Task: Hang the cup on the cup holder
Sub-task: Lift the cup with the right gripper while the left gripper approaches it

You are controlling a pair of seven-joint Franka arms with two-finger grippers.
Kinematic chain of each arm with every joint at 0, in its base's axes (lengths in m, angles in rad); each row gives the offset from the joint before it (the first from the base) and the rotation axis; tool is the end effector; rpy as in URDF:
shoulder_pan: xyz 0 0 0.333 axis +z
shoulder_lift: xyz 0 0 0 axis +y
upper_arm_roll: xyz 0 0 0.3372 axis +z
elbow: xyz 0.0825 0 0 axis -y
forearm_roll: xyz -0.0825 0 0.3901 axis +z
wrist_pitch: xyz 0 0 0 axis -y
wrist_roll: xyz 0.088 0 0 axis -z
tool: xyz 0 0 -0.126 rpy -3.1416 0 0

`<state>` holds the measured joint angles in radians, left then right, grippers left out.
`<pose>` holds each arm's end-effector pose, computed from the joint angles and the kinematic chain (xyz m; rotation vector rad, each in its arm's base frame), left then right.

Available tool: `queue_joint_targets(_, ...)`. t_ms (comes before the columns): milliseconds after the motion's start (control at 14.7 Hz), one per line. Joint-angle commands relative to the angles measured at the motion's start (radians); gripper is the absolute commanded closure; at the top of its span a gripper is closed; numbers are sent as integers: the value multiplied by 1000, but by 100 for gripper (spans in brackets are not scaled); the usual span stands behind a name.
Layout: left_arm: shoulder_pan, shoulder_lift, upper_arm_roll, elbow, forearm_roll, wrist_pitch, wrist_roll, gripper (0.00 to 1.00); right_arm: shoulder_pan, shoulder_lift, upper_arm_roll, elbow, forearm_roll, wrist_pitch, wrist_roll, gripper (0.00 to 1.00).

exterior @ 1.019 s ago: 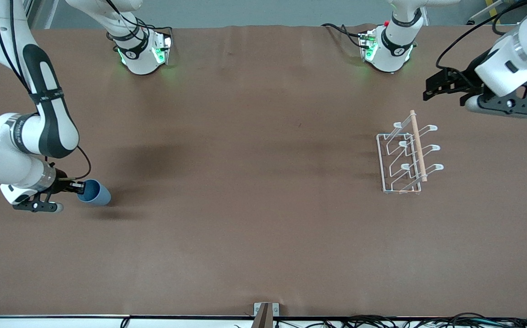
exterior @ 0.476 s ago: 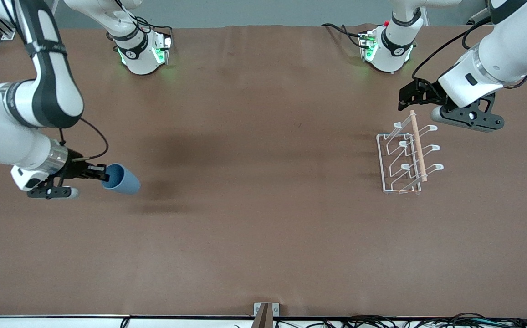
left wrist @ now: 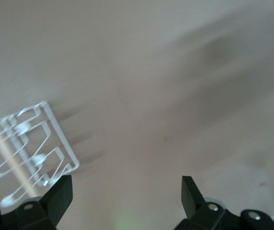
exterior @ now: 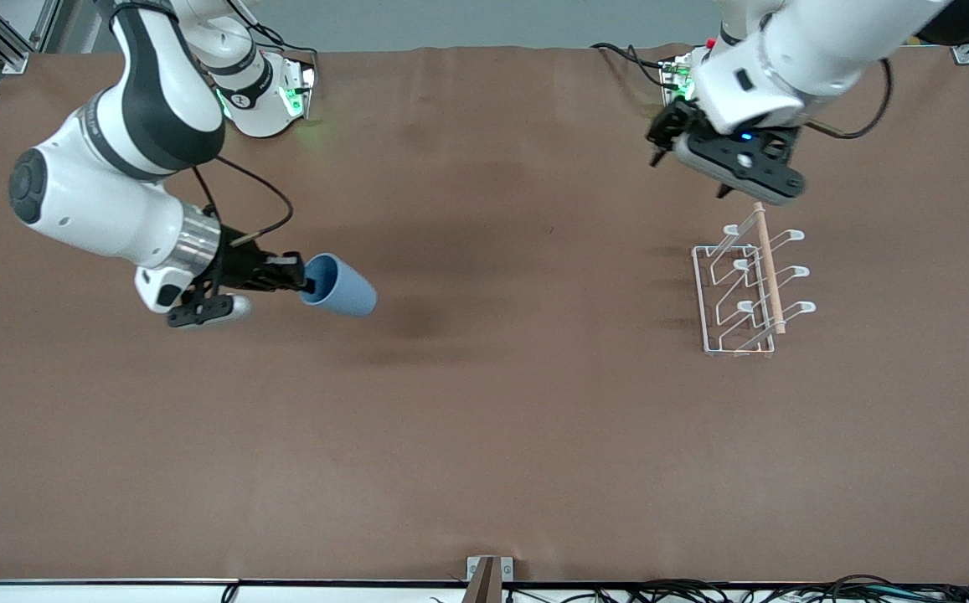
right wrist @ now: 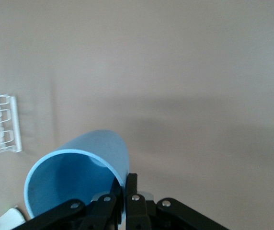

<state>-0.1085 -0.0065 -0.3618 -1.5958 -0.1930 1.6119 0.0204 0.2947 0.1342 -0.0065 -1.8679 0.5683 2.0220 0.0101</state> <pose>0.4908 -0.2766 0.6240 2.8644 -0.7084 -0.0310 0.5744 0.2126 0.4544 -2.6313 -0.0395 0.0765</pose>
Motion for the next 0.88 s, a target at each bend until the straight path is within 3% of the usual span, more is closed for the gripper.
queue_joint_targets(0, 7, 43, -58, 20, -39, 72, 143, 0, 49, -34, -7, -24, 109, -5, -16, 100)
queue_joint_targets(272, 7, 78, -181, 20, -40, 207, 282, 0, 80, -39, -7, -19, 258, -93, -110, 100)
queue_joint_targets(612, 7, 111, -270, 17, -40, 244, 421, 0, 69, -31, -15, 51, 349, -331, -171, 100)
queue_joint_targets(816, 7, 128, -324, 17, -39, 249, 421, 0, 69, -22, -15, 87, 363, -371, -185, 100)
